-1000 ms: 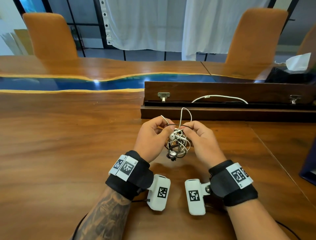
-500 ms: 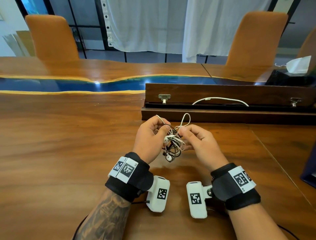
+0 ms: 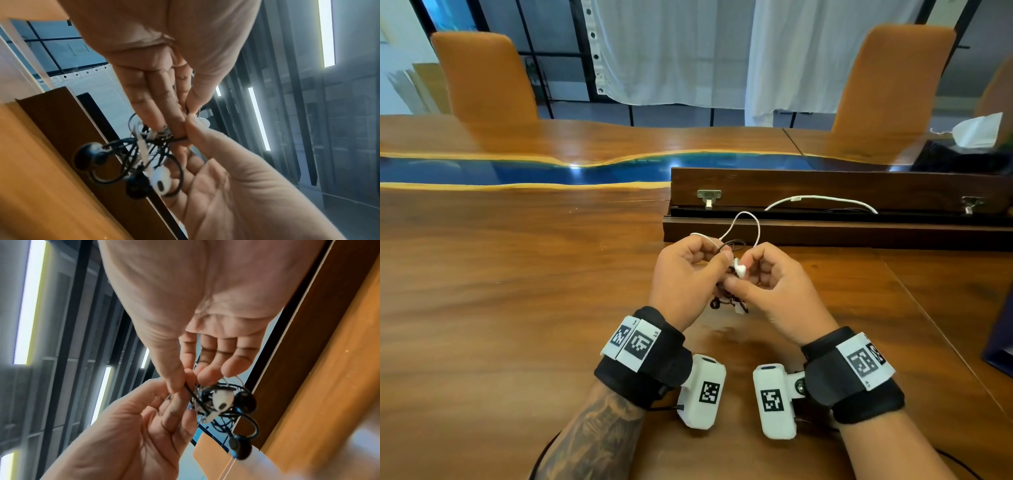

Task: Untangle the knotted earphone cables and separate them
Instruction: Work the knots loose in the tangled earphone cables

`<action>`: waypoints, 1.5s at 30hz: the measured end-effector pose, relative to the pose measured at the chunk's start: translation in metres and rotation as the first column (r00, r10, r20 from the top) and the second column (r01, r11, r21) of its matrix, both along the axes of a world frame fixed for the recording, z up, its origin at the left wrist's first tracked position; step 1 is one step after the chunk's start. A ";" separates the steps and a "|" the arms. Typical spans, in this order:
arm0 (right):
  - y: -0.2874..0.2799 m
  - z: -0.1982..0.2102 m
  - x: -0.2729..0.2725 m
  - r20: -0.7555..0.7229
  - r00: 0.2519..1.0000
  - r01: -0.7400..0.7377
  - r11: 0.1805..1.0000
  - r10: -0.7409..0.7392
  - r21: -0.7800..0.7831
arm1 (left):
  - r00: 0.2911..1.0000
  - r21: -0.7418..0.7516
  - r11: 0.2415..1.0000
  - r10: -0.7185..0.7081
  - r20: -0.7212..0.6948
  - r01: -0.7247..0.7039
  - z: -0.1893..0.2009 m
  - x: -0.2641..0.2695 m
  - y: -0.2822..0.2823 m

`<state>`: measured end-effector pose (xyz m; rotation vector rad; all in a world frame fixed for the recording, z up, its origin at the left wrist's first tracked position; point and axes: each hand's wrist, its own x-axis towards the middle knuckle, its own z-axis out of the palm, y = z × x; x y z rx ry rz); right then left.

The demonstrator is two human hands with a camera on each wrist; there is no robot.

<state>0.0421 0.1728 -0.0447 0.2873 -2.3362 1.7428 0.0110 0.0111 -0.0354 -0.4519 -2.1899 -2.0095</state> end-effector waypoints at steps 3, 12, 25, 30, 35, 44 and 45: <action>0.001 0.001 -0.001 -0.031 0.999 0.011 0.999 -0.013 -0.041 | 1.000 0.055 0.998 0.025 -0.013 -0.024 0.002 -0.002 -0.004; -0.002 0.004 0.004 0.006 0.998 -0.066 0.996 0.067 -0.063 | 1.000 0.088 0.996 -0.019 -0.005 0.019 0.003 -0.003 -0.008; 0.015 0.005 -0.005 0.128 0.982 0.168 0.956 -0.140 -0.240 | 0.991 0.119 0.984 0.126 0.035 -0.129 0.001 -0.015 -0.023; 0.013 0.001 -0.005 0.088 0.979 0.199 0.957 -0.184 -0.210 | 0.982 0.116 0.975 0.189 0.023 -0.190 0.000 -0.019 -0.024; 0.021 0.005 -0.005 0.070 0.967 0.254 0.923 -0.244 -0.290 | 0.947 0.223 0.920 0.313 0.070 -0.321 0.002 -0.026 -0.040; 0.046 0.006 -0.012 0.094 0.819 0.539 0.702 -0.566 -0.465 | 0.887 0.350 0.817 0.446 0.120 -0.458 0.004 -0.036 -0.060; 0.048 0.006 -0.013 0.096 0.805 0.554 0.684 -0.585 -0.475 | 0.882 0.368 0.803 0.453 0.131 -0.468 0.004 -0.038 -0.062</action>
